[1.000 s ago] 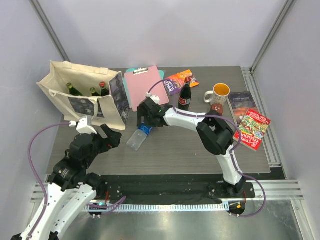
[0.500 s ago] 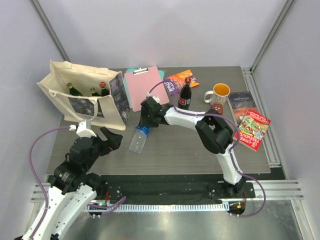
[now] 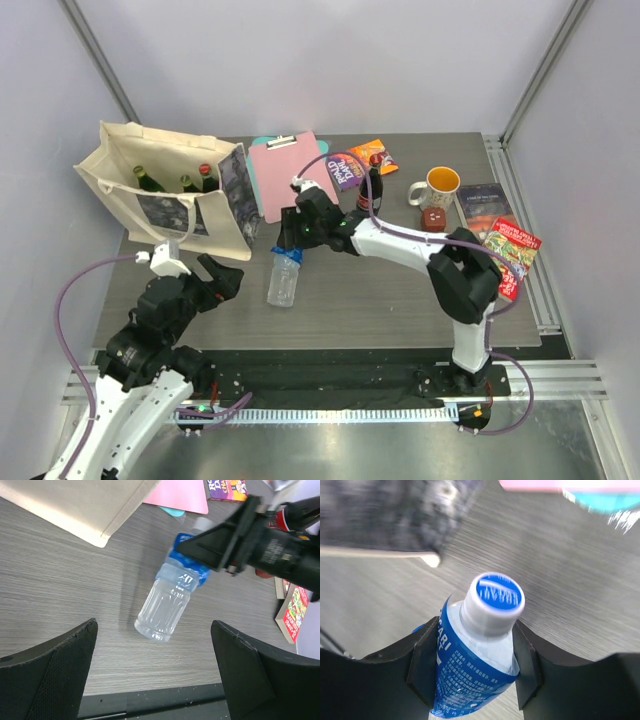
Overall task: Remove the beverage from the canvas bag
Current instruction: Adjust the drink at the center of the board.
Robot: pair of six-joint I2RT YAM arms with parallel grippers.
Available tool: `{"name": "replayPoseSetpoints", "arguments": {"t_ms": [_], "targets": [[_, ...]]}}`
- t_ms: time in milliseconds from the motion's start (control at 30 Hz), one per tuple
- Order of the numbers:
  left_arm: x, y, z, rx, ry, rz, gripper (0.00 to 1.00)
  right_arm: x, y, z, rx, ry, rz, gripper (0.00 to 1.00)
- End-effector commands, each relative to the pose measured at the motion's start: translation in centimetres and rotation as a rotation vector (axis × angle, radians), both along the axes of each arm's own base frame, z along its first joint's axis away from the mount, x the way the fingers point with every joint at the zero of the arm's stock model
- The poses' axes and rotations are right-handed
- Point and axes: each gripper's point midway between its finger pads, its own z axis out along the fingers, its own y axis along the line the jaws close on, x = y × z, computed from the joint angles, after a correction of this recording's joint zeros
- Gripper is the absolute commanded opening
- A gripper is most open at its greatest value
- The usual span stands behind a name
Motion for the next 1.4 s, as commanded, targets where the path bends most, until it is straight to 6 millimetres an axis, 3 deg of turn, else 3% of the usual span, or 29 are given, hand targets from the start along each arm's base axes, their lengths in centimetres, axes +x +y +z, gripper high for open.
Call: {"name": "replayPoseSetpoints", "arguments": {"t_ms": [0,133,300,433,600,833,1033,1133,1167,1267,1367], "targets": [[0.5,0.2,1.2,-0.014,-0.052,0.02,0.94,1.3,1.1,13.3,0.242,-0.362,0.067,0.09],[0.5,0.4,1.7,-0.014,-0.069,0.024,0.94,1.4,-1.0,16.2,0.242,-0.513,0.037,0.08],[0.5,0.4,2.1,-0.004,-0.075,0.022,0.95,2.3,-2.7,17.9,0.221,-0.705,-0.002,0.08],[0.6,0.4,2.4,0.001,-0.076,0.017,0.95,3.1,-3.4,17.1,0.158,-0.804,-0.015,0.07],[0.6,0.3,2.7,-0.001,-0.079,0.017,0.95,3.4,-2.7,16.6,0.1,-0.894,0.019,0.06],[0.2,0.9,3.0,-0.005,-0.093,0.033,0.95,0.0,-0.1,16.7,0.082,-0.998,0.153,0.06],[-0.5,1.5,3.0,-0.004,-0.094,0.049,0.95,-1.1,0.5,13.7,0.045,-0.935,0.202,0.1],[-0.8,1.9,3.0,-0.008,-0.1,0.062,0.95,-1.0,-0.2,13.1,0.018,-0.927,0.187,0.22],[-1.0,2.0,3.1,-0.012,-0.107,0.066,0.95,-1.0,-0.4,13.4,0.014,-0.93,0.178,0.33],[-1.1,2.1,3.4,-0.023,-0.116,0.072,0.95,-0.9,-0.8,14.4,0.021,-0.94,0.159,0.53],[-1.0,2.2,4.6,-0.038,-0.147,0.076,0.95,-0.9,-1.1,15.5,0.035,-0.94,0.143,0.66]]}}
